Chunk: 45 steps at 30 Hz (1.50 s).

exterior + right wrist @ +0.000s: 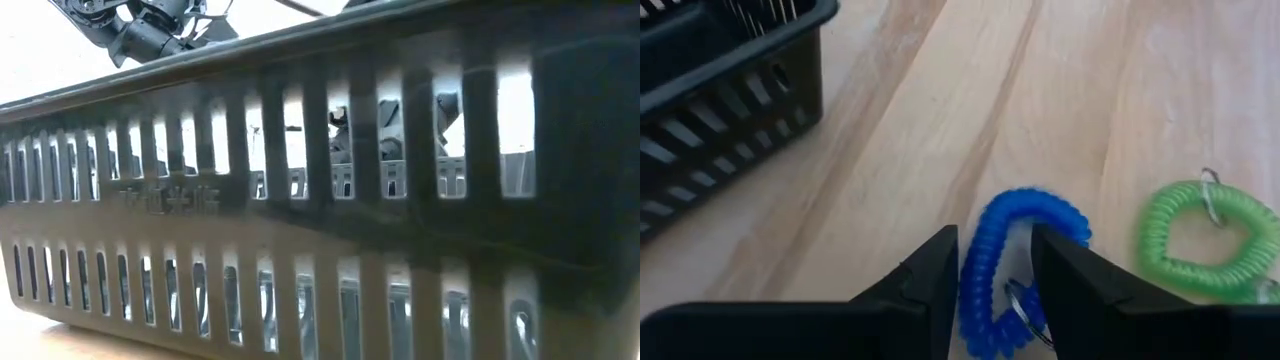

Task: Sort spring keychains into baskets
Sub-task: Put the blue spring keychain into the orange basket

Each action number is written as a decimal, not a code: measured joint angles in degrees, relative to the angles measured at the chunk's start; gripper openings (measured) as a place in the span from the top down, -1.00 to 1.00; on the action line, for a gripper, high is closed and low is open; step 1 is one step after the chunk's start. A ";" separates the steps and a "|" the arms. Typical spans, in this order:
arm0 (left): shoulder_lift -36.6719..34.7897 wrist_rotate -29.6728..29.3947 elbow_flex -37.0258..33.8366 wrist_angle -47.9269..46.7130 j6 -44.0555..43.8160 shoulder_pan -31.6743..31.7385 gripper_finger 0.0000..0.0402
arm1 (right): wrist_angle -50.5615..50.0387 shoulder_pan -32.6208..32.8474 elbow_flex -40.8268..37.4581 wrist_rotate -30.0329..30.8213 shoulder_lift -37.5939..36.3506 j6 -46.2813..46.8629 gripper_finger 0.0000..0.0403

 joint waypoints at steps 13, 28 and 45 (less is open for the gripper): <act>0.00 0.00 0.00 0.00 0.01 -0.02 0.46 | -3.68 -0.35 0.00 1.55 0.01 -1.11 0.90; 0.00 0.00 0.00 0.00 0.04 -0.02 0.46 | -0.78 1.03 -0.35 3.71 -2.09 -3.00 0.99; 0.00 0.00 0.00 0.00 0.04 0.00 0.46 | -0.31 2.43 -0.20 3.27 -6.73 -1.69 1.00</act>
